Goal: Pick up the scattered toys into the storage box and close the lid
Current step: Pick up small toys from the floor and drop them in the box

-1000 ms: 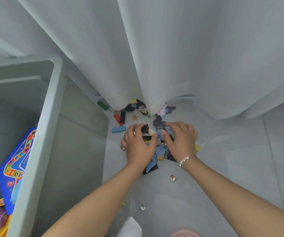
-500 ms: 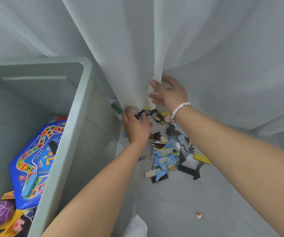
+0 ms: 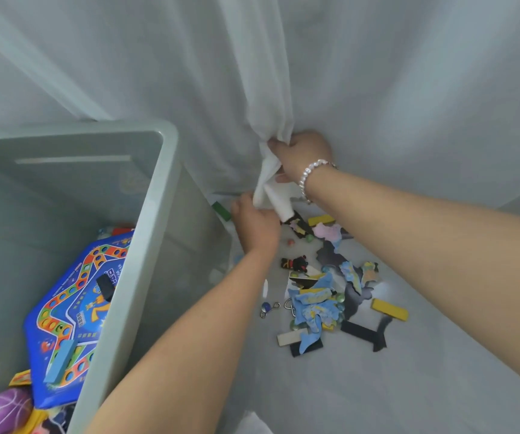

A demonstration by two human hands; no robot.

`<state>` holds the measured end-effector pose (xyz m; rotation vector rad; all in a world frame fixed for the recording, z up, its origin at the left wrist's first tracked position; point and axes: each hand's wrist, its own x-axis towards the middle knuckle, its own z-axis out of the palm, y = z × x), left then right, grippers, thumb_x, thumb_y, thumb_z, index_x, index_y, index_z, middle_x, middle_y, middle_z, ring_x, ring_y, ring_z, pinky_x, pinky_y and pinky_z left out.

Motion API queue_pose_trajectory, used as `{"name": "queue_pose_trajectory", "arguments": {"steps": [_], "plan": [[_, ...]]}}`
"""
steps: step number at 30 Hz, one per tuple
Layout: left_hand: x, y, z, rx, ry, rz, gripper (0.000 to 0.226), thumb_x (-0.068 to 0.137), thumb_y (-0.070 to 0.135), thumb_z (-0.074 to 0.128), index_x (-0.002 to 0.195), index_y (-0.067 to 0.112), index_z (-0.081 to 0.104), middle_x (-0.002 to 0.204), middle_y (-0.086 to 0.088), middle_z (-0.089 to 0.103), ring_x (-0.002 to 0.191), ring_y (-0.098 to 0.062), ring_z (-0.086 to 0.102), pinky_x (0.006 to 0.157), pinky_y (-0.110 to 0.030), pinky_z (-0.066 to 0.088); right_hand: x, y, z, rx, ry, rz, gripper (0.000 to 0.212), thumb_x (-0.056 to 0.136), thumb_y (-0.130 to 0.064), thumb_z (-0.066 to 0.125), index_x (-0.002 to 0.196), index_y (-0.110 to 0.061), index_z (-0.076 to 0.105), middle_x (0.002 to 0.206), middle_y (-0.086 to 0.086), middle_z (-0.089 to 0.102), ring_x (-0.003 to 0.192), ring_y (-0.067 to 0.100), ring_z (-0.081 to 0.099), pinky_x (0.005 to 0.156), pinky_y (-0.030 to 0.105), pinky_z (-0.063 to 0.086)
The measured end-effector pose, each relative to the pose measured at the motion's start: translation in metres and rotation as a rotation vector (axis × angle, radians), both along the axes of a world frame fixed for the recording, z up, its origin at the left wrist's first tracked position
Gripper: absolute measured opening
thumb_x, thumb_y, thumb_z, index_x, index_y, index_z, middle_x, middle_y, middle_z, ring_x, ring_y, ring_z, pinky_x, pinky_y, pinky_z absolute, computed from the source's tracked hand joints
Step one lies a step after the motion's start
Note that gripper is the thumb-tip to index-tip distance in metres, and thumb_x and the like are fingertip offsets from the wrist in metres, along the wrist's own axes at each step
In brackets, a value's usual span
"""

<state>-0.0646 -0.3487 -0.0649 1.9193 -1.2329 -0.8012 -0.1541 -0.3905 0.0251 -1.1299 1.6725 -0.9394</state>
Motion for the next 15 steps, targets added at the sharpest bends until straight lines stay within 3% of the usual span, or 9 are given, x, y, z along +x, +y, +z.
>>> {"name": "queue_pose_trajectory", "arguments": {"steps": [2, 3, 4, 6, 8, 11, 13, 15], "plan": [[0.010, -0.005, -0.008, 0.170, -0.199, -0.042, 0.046, 0.083, 0.002, 0.049, 0.128, -0.001, 0.041, 0.138, -0.017, 0.033, 0.123, -0.034, 0.039, 0.104, -0.037, 0.035, -0.004, 0.000, -0.005, -0.080, 0.025, 0.012, 0.038, 0.089, -0.027, 0.058, 0.058, -0.004, 0.059, 0.067, 0.016, 0.065, 0.069, 0.028, 0.065, 0.070, 0.031, 0.054], [0.014, -0.008, -0.011, 0.265, -0.248, -0.086, 0.059, 0.085, 0.008, 0.052, 0.139, 0.001, 0.029, 0.148, -0.016, 0.020, 0.134, -0.033, 0.027, 0.111, -0.038, 0.027, -0.006, 0.004, -0.007, -0.126, 0.111, 0.036, 0.044, 0.090, -0.026, 0.057, 0.049, -0.010, 0.048, 0.055, 0.007, 0.055, 0.059, 0.021, 0.057, 0.058, 0.019, 0.044], [0.017, -0.011, -0.014, 0.341, -0.280, -0.131, 0.071, 0.087, 0.016, 0.054, 0.146, 0.003, 0.015, 0.155, -0.013, 0.006, 0.141, -0.032, 0.014, 0.115, -0.038, 0.018, -0.010, 0.008, -0.009, -0.184, 0.215, 0.058, 0.049, 0.091, -0.025, 0.055, 0.046, -0.016, 0.037, 0.051, 0.001, 0.044, 0.053, 0.016, 0.047, 0.048, 0.017, 0.031], [0.020, -0.018, -0.021, 0.462, -0.363, -0.241, 0.084, 0.091, 0.034, 0.051, 0.149, 0.007, -0.003, 0.156, -0.012, -0.013, 0.144, -0.031, -0.006, 0.118, -0.039, 0.006, -0.016, 0.013, -0.013, -0.309, 0.397, 0.116, 0.047, 0.092, -0.019, 0.052, 0.048, -0.020, 0.033, 0.056, 0.003, 0.049, 0.059, 0.020, 0.048, 0.051, 0.026, 0.020], [0.021, -0.024, -0.029, 0.526, -0.453, -0.324, 0.088, 0.091, 0.048, 0.047, 0.149, 0.011, -0.008, 0.155, -0.015, -0.020, 0.143, -0.033, -0.016, 0.117, -0.040, 0.002, -0.021, 0.015, -0.013, -0.380, 0.574, 0.210, 0.035, 0.093, -0.017, 0.048, 0.059, -0.012, 0.048, 0.080, 0.016, 0.064, 0.081, 0.032, 0.058, 0.061, 0.026, 0.024], [0.025, -0.024, -0.033, 0.538, -0.505, -0.387, 0.084, 0.091, 0.053, 0.044, 0.150, 0.019, -0.007, 0.153, -0.017, -0.024, 0.142, -0.036, -0.019, 0.116, -0.043, 0.005, -0.028, 0.013, -0.018, -0.394, 0.722, 0.290, 0.025, 0.094, -0.016, 0.044, 0.076, -0.007, 0.058, 0.098, 0.018, 0.064, 0.093, 0.035, 0.058, 0.065, 0.030, 0.029], [0.028, -0.026, -0.034, 0.541, -0.517, -0.431, 0.077, 0.093, 0.052, 0.041, 0.150, 0.027, -0.004, 0.154, -0.017, -0.023, 0.142, -0.037, -0.019, 0.116, -0.043, 0.005, -0.029, 0.013, -0.021, -0.570, 0.812, 0.285, 0.014, 0.085, -0.008, 0.053, 0.080, -0.002, 0.063, 0.087, 0.018, 0.065, 0.076, 0.035, 0.063, 0.056, 0.030, 0.032], [0.029, -0.026, -0.036, 0.546, -0.559, -0.479, 0.071, 0.093, 0.054, 0.037, 0.149, 0.034, -0.002, 0.155, -0.016, -0.018, 0.142, -0.037, -0.019, 0.116, -0.044, 0.002, -0.031, 0.014, -0.026, -0.731, 0.833, 0.232, 0.004, 0.064, -0.001, 0.062, 0.067, -0.002, 0.065, 0.067, 0.016, 0.064, 0.048, 0.033, 0.060, 0.042, 0.024, 0.035]]}}
